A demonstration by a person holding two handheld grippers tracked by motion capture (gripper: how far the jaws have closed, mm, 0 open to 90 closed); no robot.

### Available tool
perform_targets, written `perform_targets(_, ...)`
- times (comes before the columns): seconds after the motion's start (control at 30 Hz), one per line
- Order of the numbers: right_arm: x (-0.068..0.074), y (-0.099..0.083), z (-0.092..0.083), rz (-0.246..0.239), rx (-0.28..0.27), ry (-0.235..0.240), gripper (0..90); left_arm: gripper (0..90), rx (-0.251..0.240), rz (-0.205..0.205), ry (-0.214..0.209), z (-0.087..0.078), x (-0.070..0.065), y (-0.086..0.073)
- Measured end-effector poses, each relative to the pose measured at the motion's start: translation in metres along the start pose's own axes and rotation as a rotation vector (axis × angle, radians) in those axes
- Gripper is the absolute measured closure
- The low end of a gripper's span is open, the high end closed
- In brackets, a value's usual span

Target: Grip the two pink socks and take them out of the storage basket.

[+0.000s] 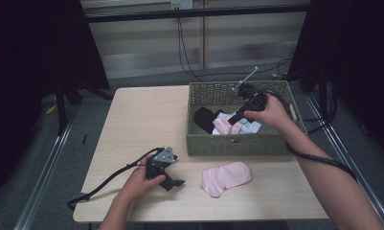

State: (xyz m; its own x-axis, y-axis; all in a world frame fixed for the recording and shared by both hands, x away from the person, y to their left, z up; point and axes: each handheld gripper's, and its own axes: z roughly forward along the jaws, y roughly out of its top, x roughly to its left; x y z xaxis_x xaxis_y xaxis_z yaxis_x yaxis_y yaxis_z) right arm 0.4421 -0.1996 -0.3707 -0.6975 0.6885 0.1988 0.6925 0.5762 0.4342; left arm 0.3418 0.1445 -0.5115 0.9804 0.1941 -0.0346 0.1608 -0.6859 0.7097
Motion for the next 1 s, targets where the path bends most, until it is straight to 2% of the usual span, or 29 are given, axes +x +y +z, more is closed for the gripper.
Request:
perform_targets(0.13,-0.006,0.001,0.013,0.018,0.004,-0.006,36.8,0.0,0.004,0.001,0.000,0.000,0.000,0.000)
perform_targets(0.4,-0.014,0.004,0.025,0.041,-0.013,-0.014,31.7,0.0,0.002,-0.002,0.001,0.000,0.000,0.000)
perform_targets(0.77,-0.017,0.007,0.043,0.062,-0.005,-0.023,30.2,0.0,0.002,-0.003,0.001,0.000,0.000,0.000)
perform_targets(1.0,-0.018,0.009,0.051,0.067,-0.020,-0.034,29.2,0.0,0.002,-0.003,0.001,0.000,0.000,0.000)
